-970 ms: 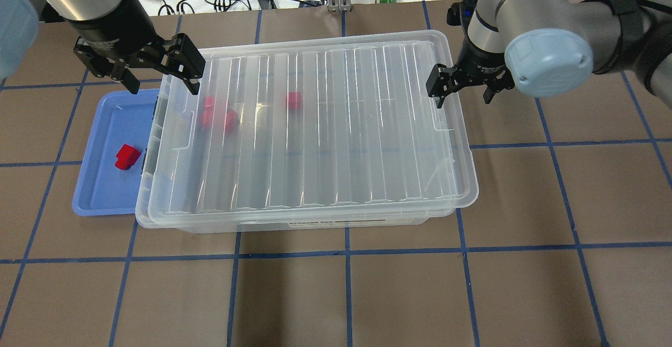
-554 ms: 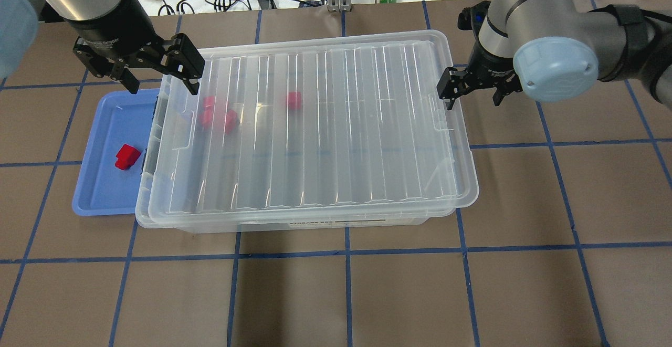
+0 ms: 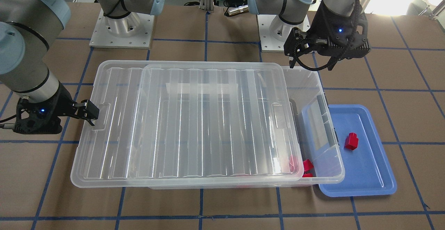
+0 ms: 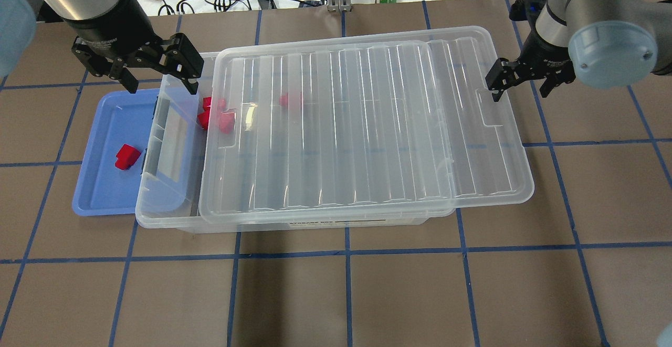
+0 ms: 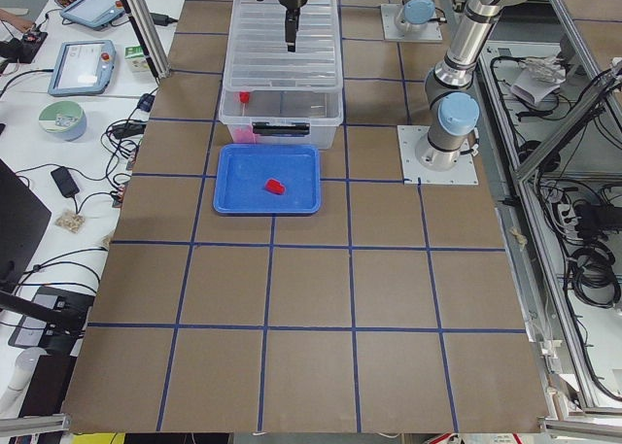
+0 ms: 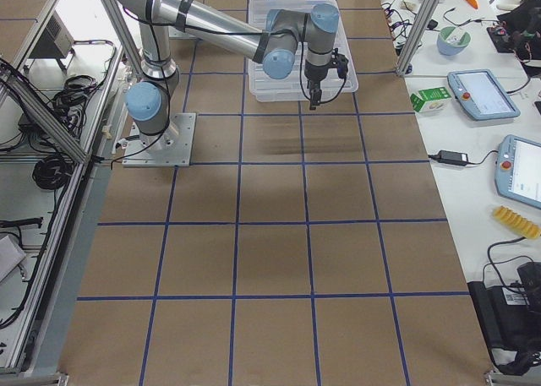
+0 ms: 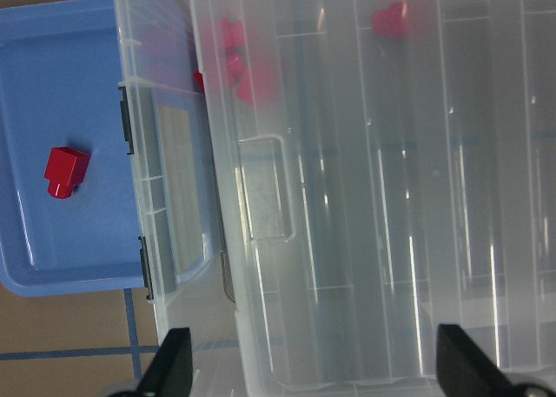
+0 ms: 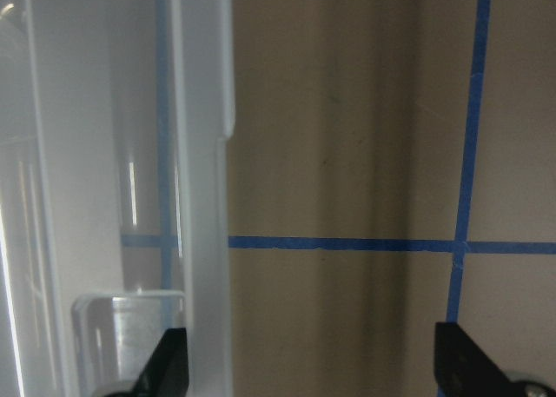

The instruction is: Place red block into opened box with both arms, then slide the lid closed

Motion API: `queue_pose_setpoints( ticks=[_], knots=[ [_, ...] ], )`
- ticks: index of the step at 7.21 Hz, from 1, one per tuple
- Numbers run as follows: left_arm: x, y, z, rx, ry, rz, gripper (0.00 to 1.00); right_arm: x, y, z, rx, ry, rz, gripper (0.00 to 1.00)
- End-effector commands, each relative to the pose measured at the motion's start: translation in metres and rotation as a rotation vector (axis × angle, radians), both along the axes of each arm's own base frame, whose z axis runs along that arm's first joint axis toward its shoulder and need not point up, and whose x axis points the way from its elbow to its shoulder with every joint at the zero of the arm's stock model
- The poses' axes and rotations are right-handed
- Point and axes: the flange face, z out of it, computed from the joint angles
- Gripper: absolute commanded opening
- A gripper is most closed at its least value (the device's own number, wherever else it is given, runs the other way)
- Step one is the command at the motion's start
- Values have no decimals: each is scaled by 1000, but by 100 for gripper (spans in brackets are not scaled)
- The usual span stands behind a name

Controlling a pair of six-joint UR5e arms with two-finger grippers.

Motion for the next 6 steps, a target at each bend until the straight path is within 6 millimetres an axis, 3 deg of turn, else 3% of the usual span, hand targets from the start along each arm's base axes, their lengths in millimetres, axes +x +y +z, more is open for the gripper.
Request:
queue_pose_setpoints(
  ticks=[1,4,5,6],
  knots=[
    [0,0,-1,1,1,-2,100,-35,1,-2,13,2,-43,100],
    [1,-11,-3,-2,2,-4,100,-74,5,1,12,4,-88,100],
    [17,-13,-7,5,-2,-61,100,-88,6,1,13,3,-105,100],
    [85,-26,-16,21,12,-42,100,-92,7,1,14,3,-90,100]
  ],
)
